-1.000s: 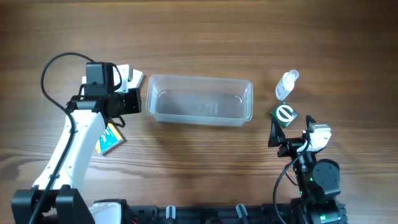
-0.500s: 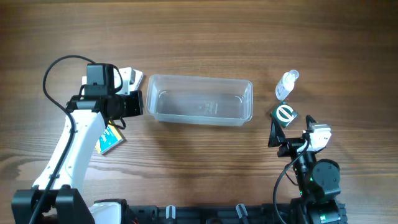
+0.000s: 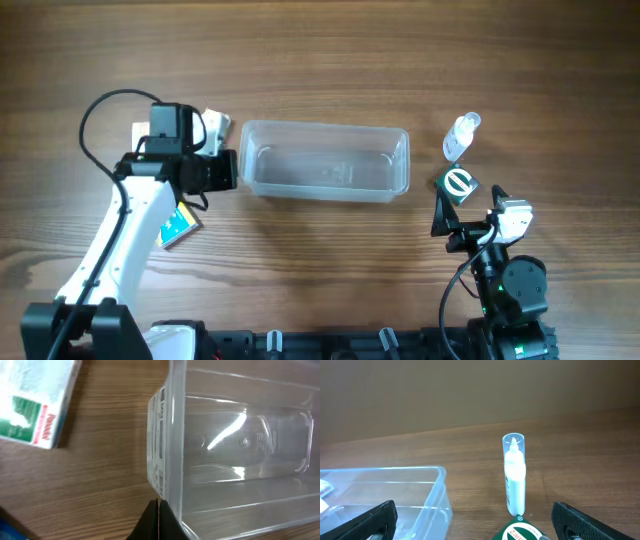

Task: Pack container
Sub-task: 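Lower the left gripper and grasp the white bandage box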

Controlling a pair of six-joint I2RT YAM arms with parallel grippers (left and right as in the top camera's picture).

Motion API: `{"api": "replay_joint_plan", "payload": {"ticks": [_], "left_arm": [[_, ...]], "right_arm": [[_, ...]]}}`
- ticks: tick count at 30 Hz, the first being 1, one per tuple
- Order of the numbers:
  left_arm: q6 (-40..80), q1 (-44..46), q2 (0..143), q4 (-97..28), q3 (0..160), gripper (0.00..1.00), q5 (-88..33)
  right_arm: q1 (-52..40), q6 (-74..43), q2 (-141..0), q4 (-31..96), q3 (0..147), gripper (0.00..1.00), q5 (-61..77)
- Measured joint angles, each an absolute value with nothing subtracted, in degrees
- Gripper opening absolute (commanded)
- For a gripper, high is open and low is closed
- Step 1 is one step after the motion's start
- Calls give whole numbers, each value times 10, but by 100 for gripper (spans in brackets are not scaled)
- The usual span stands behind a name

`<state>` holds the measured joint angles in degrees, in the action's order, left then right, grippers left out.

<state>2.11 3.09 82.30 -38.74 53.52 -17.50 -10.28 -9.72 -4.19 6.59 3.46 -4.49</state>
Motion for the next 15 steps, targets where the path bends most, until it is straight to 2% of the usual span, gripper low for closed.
{"api": "replay_joint_plan", "payload": {"ticks": [12,15], "left_arm": [[21,51,823,-368,535,5,-123],[22,42,823,-345,535,18,-97]], "right_arm": [[-103,-97,-42,66,35,100,-45],[-103,-97,-42,66,35,100,-45]]}}
